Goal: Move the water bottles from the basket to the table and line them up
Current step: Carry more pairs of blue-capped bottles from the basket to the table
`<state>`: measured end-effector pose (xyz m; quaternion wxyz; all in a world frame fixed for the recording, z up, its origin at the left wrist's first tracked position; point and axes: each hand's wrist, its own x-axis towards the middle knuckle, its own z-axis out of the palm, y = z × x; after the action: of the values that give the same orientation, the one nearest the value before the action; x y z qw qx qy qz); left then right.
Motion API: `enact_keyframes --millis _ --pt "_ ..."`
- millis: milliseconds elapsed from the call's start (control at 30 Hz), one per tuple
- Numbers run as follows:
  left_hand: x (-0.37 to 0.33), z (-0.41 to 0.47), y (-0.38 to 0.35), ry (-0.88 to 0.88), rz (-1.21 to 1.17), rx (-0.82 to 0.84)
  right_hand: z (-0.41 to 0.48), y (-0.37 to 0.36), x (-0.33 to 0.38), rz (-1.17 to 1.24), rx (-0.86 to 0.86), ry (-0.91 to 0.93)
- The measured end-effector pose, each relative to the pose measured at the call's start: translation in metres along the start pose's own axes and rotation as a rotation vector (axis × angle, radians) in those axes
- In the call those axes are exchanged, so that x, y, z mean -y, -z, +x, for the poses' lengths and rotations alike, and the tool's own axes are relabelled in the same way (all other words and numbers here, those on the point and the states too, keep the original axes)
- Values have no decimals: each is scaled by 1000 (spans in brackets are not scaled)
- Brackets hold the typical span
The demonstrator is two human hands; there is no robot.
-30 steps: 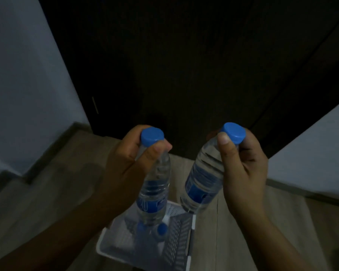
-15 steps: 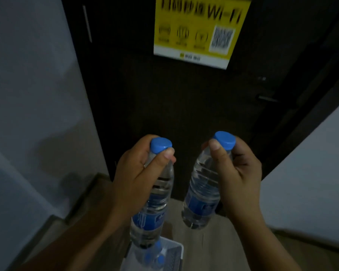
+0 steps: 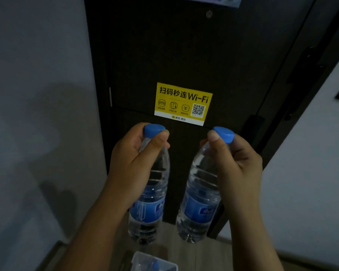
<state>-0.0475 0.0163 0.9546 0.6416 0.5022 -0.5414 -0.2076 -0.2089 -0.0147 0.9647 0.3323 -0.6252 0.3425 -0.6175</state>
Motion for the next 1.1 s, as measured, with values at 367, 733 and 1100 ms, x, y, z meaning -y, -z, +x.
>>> enact_keyframes --millis 367,733,1100 --pt "-33 -26 4 -47 -1 -96 -3 8 28 61 32 78" --pt "-49 -38 -25 -6 189 -417 34 19 6 241 302 33" --pt "-82 -106 -23 -7 437 -775 9 -12 12 513 650 -2"
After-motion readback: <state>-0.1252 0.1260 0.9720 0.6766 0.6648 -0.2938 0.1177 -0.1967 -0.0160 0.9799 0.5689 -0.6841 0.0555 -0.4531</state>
